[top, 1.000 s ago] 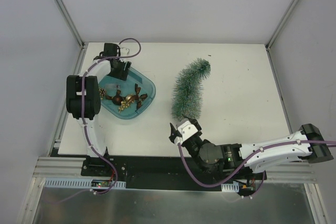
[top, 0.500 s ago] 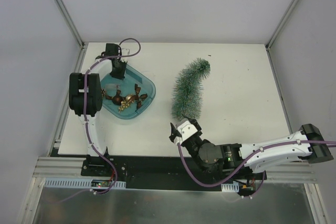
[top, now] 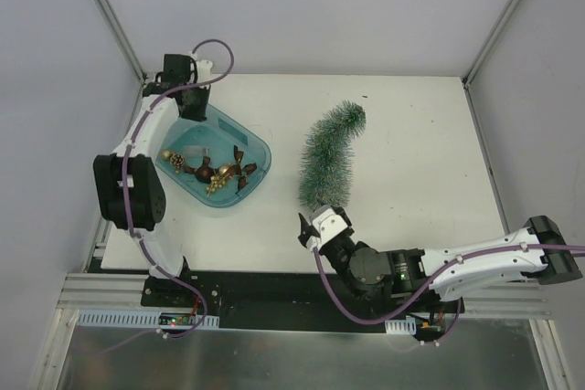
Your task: Decorate the small christmas tree
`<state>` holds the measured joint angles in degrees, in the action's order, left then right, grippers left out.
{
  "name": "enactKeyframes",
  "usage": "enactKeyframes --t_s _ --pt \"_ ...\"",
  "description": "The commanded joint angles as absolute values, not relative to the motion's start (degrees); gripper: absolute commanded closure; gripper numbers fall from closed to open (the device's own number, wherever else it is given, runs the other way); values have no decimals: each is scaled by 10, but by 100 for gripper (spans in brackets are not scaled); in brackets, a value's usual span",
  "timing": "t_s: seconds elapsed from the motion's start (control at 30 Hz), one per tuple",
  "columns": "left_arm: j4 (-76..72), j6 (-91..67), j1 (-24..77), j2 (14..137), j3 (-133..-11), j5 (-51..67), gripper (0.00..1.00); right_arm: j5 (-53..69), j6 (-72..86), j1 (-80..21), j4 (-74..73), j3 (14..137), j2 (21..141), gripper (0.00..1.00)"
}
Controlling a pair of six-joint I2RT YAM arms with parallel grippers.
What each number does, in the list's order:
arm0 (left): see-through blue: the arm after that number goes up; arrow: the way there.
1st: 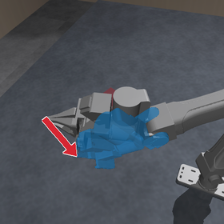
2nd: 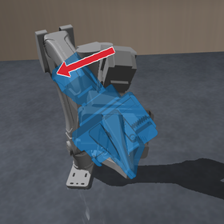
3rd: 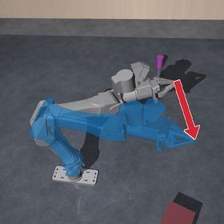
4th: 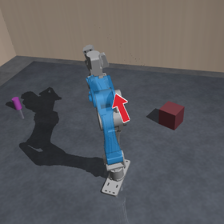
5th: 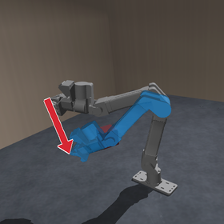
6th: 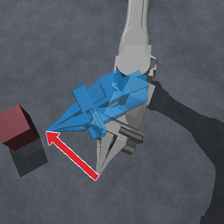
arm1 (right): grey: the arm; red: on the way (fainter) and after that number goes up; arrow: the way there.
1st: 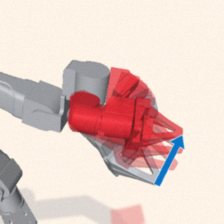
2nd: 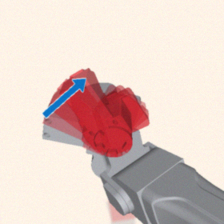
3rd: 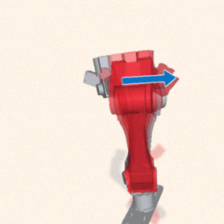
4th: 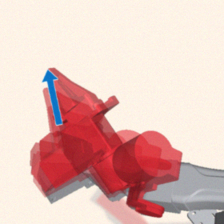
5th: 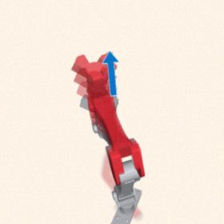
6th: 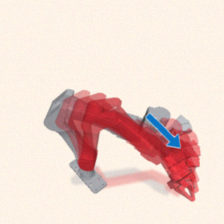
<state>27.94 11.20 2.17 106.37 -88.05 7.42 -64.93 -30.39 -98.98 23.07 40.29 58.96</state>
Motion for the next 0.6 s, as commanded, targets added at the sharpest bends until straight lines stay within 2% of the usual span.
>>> enactKeyframes --t_s 0.0,0.3,0.57 --pt "368 125 21 931 -964 91 100 -641 -296 -992 242 432 563 49" --pt "507 114 21 812 -1171 162 100 -608 -356 -1004 244 482 572 50" --pt "523 98 20 733 -1226 233 96 -555 -429 -998 269 567 637 46"
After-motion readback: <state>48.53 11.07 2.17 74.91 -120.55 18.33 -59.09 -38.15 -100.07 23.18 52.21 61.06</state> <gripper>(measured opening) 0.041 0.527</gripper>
